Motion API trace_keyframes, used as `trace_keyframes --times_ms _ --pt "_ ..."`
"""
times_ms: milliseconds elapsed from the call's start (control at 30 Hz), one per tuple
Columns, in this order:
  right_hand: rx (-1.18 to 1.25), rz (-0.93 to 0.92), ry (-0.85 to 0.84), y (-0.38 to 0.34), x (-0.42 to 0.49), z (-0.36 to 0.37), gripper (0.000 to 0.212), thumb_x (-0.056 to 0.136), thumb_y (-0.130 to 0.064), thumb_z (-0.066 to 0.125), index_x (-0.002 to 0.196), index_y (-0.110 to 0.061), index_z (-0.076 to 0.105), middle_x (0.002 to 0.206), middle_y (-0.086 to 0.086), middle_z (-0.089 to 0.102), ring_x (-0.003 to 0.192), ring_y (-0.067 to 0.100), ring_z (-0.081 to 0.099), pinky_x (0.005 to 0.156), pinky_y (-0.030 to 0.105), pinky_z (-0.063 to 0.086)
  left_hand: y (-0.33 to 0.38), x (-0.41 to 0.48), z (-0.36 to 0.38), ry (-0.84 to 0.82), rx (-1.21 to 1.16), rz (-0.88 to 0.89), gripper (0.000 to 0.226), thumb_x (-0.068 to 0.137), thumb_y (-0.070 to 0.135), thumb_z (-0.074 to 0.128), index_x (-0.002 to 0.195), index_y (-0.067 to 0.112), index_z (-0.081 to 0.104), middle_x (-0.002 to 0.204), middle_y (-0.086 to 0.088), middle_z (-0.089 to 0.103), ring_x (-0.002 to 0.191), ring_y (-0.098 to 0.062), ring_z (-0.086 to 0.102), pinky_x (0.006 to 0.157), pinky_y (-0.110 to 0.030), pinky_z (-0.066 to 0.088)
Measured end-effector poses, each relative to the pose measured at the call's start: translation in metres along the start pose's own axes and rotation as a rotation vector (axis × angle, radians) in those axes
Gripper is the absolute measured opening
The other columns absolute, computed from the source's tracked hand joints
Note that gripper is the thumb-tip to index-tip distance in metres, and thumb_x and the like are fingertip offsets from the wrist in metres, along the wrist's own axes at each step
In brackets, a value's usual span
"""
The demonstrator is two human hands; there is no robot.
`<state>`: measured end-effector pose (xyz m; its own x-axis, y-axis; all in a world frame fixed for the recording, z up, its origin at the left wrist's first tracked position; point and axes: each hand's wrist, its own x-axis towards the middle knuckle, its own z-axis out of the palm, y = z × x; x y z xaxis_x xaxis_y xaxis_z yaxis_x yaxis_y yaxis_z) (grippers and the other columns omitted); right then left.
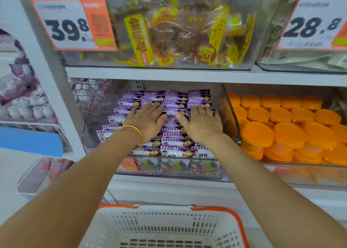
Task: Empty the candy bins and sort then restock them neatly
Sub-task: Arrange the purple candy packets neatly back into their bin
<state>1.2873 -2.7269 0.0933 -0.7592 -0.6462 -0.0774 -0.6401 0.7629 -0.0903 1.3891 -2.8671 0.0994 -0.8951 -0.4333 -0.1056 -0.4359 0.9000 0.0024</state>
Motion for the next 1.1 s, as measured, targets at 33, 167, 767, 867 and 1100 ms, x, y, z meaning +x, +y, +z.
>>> trace_keyframes --times_ms 33,167,767,867,1100 --pt "0.013 0.003 0.033 -0.002 0.006 -0.002 0.084 0.090 -0.068 0.004 0.153 -0.012 0.006 0.160 0.008 0.004 0.147 0.027 0.002 0.119 0.048 0.003 -0.001 0.006 -0.001 0.042 -0.001 0.008 0.055 0.101 0.045 0.007 0.152 0.025 0.000 0.160 0.006 -0.005 0.147 -0.011 -0.007 0.119 -0.040 -0.004" --pt "0.032 0.009 0.170 -0.004 0.041 -0.007 0.076 0.094 -0.063 0.009 0.152 -0.014 0.008 0.160 0.006 0.004 0.147 0.026 0.003 0.118 0.047 0.006 0.000 0.039 -0.005 0.116 -0.024 0.058 0.054 0.102 0.041 0.012 0.152 0.023 0.000 0.160 0.002 -0.005 0.147 -0.012 -0.007 0.119 -0.039 -0.002" --pt "0.075 0.109 0.215 0.007 0.079 0.008 0.067 0.097 -0.059 0.013 0.149 -0.020 0.024 0.156 0.007 0.019 0.145 0.030 0.009 0.112 0.050 0.020 -0.001 0.089 -0.003 0.122 0.051 0.113 0.052 0.101 0.045 0.016 0.151 0.033 0.010 0.160 0.000 0.000 0.147 -0.020 -0.002 0.118 -0.043 0.004" --pt "0.084 0.093 0.229 0.008 0.080 0.008 0.064 0.097 -0.059 0.014 0.147 -0.021 0.027 0.155 0.005 0.022 0.144 0.028 0.010 0.112 0.050 0.021 -0.002 0.092 -0.004 0.077 0.059 0.141 0.053 0.101 0.045 0.014 0.152 0.029 0.007 0.161 0.003 0.000 0.147 -0.016 -0.001 0.119 -0.041 0.003" --pt "0.103 0.062 0.249 0.006 0.060 -0.010 0.063 0.098 -0.057 0.015 0.148 -0.020 0.025 0.156 0.006 0.022 0.144 0.030 0.012 0.112 0.050 0.020 -0.003 0.071 -0.021 0.049 -0.096 0.031 0.052 0.102 0.045 0.013 0.152 0.030 0.010 0.160 0.001 0.004 0.147 -0.018 -0.001 0.118 -0.046 0.004"
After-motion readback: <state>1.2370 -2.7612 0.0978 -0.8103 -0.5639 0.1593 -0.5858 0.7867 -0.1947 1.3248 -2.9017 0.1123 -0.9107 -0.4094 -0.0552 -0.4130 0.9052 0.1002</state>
